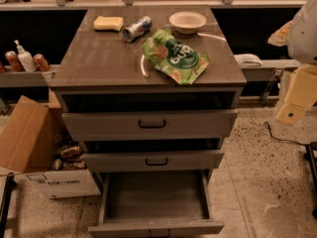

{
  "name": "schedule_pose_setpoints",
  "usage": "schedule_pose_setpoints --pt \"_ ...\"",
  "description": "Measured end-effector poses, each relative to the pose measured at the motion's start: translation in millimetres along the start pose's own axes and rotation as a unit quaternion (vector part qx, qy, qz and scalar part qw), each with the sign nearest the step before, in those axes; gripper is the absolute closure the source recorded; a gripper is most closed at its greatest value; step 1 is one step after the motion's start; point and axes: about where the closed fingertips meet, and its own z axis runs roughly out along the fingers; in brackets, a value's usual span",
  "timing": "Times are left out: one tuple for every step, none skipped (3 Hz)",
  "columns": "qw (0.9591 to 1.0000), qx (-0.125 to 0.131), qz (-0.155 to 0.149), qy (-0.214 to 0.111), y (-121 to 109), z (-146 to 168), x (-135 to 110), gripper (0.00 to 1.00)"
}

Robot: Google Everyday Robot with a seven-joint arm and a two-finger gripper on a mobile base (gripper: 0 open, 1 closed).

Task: Close bottom drawer

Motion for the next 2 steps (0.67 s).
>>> schedule_pose_setpoints --pt "1.0000 0.000 0.006 -0.006 0 -3 -5 0.00" --pt "0.9993 -0.032 0.007 -0.018 15 35 0 0.00"
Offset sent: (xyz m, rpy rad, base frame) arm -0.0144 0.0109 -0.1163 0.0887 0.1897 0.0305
